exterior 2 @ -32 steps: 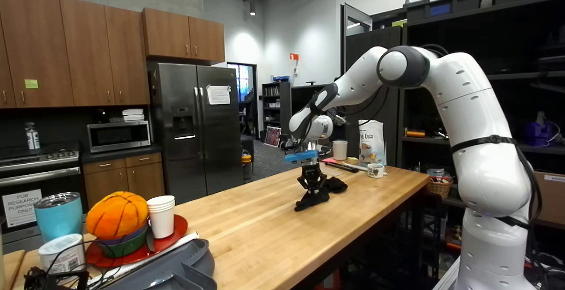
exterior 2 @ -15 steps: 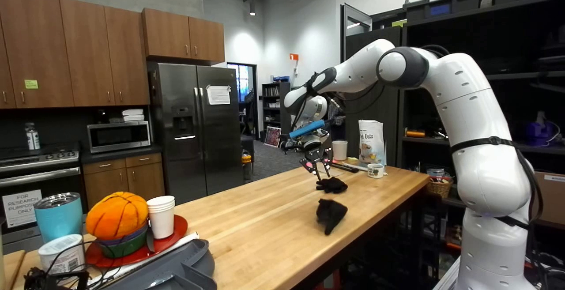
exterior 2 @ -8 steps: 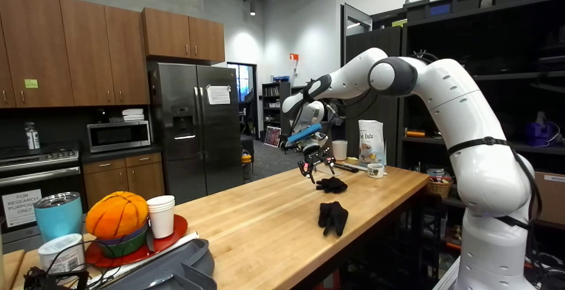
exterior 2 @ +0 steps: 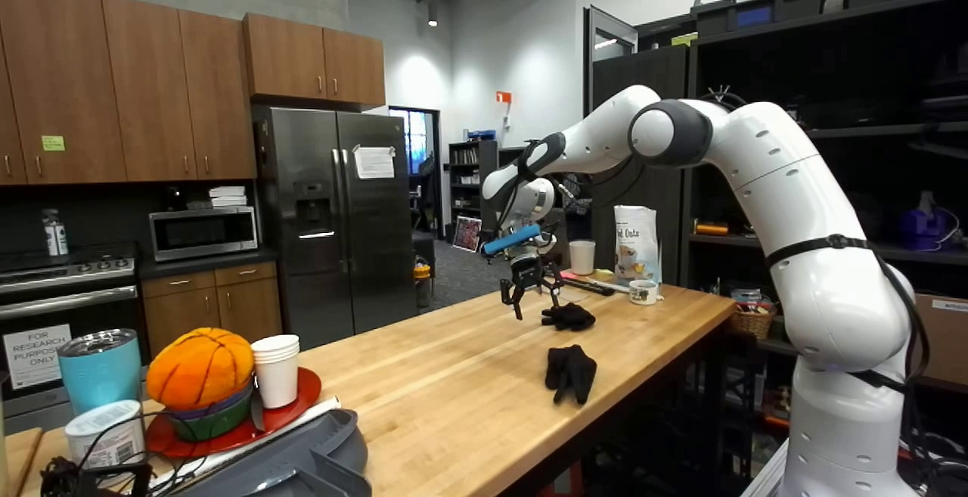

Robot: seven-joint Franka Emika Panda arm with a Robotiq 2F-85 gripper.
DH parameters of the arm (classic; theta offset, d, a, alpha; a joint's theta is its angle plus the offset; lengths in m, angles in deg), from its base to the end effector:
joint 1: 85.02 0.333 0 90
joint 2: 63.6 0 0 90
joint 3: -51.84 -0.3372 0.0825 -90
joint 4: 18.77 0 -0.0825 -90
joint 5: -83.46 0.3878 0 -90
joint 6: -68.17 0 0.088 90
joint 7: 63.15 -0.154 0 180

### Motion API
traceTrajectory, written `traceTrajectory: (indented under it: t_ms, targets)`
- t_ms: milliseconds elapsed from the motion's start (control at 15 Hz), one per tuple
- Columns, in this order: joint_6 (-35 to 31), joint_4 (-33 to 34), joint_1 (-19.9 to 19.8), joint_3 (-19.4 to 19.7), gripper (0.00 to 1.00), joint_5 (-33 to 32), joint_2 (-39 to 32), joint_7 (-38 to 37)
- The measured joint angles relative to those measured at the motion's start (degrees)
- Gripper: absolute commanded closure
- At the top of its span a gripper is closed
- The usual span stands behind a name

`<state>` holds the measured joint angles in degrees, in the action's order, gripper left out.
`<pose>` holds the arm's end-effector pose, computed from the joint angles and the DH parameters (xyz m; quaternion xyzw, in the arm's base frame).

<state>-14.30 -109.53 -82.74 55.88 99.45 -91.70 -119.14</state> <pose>0.5945 0.0310 0.3052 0.8129 -0.4790 -0.3294 0.0341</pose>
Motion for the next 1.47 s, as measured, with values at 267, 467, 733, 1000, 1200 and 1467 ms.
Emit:
traceTrajectory:
  t_ms: [267, 467, 733, 1000, 1200, 1467]
  targets:
    - [-8.70, -3.79, 1.26, -0.15, 0.00, -0.07, 0.17, -2.31]
    - [-16.40, -9.34, 3.26, -0.49, 0.00, -1.23, 1.77, -3.57]
    - [-24.36, -17.83, 5.96, -1.57, 0.00, -3.46, 6.18, -5.45]
    - [-28.77, -24.16, 6.41, -2.41, 0.00, -3.95, 11.75, -6.51]
    - [-30.61, -27.92, 6.22, -2.41, 0.00, -3.99, 15.85, -6.82]
    - [-33.23, -32.74, 6.10, -2.65, 0.00, -4.20, 19.58, -7.99]
